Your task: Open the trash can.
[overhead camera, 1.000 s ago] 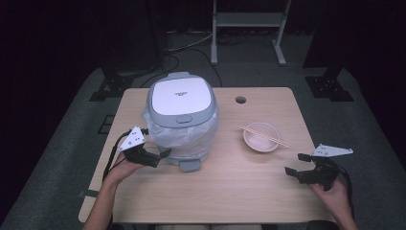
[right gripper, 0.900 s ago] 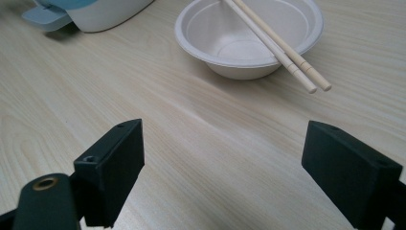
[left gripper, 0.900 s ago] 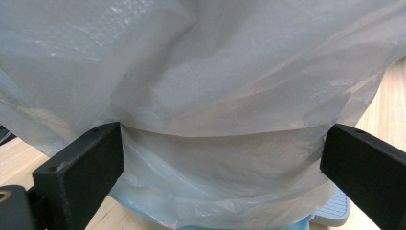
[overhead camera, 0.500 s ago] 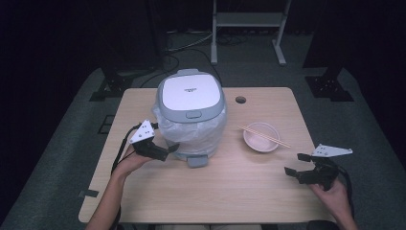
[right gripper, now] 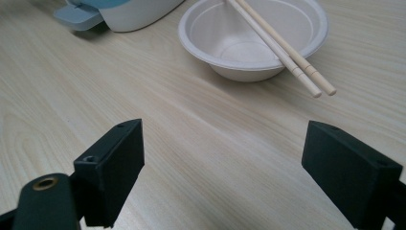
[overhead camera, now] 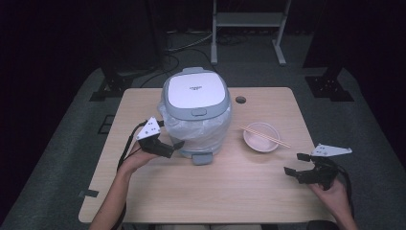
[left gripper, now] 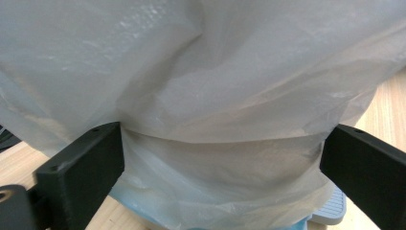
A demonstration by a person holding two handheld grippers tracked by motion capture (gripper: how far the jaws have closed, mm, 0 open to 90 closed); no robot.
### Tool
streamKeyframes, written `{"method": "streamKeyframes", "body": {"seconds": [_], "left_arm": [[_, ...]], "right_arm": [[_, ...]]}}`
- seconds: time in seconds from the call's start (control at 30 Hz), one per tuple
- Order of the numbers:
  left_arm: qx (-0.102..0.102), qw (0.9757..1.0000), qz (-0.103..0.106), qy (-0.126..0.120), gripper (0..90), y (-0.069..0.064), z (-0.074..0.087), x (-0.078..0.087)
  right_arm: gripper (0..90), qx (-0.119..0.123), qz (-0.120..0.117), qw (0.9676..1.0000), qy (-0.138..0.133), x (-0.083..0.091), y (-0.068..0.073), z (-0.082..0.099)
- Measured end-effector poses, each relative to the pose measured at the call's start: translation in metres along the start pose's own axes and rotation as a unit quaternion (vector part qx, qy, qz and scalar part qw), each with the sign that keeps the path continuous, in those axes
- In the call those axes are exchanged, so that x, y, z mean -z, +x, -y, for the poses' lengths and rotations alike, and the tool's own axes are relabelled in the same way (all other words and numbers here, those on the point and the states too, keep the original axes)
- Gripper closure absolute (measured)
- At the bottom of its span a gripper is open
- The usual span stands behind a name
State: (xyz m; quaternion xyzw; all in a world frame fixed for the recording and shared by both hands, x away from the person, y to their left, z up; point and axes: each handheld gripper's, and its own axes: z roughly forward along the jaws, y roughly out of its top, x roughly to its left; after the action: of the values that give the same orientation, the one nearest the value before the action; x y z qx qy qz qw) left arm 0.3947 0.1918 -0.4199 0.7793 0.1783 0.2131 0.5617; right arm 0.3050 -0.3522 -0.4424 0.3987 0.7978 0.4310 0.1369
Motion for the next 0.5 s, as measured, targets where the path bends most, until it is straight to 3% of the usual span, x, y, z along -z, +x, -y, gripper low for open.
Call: {"method": "streamKeyframes", "body": {"seconds": [0.2,0.33,0.5], "left_arm": [[-0.002,1.0000,-0.006,0.003,5.6,-0.008,0.005,0.011],[0.013,0.9999,-0.003,-0.001,5.7,-0.016,0.009,0.017],[0.017,0.9998,-0.002,0.010,5.7,-0.025,0.016,0.021]], "right_arm": [[13.3,-0.004,-0.001,1.0000,0.000,0.000,-0.002,0.000],[13.3,-0.004,0.000,1.0000,0.000,0.000,-0.001,-0.001],[13.3,-0.001,0.000,1.0000,-0.001,0.000,-0.001,-0.002]]}}
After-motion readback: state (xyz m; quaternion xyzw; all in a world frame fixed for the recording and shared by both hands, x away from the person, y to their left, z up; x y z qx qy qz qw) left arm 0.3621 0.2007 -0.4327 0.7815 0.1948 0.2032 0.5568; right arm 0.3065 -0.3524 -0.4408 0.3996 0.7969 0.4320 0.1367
